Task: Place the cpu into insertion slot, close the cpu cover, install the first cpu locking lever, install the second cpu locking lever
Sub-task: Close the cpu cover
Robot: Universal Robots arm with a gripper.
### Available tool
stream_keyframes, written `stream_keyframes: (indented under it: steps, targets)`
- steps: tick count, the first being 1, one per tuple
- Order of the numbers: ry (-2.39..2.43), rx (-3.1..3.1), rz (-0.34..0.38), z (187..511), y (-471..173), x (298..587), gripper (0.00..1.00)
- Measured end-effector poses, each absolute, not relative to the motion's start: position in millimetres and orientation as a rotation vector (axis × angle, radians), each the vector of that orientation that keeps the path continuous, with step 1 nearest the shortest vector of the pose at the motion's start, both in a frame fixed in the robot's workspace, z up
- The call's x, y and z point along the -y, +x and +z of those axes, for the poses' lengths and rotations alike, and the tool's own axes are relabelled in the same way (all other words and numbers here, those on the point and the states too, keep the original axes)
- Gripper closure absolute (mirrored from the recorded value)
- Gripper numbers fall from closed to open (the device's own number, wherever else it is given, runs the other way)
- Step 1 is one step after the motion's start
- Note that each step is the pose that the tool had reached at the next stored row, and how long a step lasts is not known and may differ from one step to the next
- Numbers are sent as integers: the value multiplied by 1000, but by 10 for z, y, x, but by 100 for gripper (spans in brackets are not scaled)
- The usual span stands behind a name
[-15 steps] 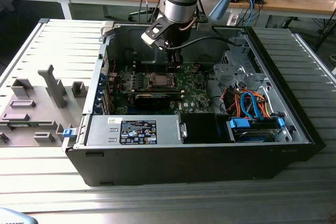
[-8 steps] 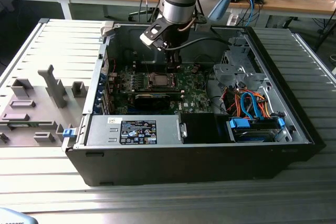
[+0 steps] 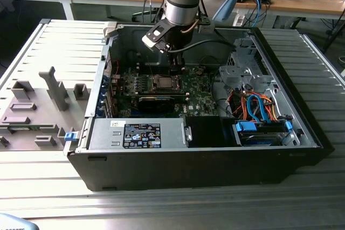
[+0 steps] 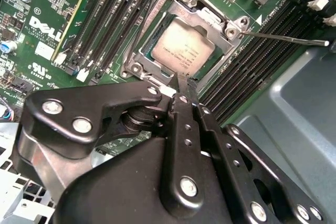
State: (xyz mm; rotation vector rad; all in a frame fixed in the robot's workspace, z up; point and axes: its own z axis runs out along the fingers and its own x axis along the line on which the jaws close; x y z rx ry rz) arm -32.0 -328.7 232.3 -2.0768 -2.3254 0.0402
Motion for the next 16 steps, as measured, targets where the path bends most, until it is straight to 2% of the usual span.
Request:
stream_keyframes:
  steps: [16]
  targets:
    - [-2077, 2325, 40, 2274, -375, 3287, 89]
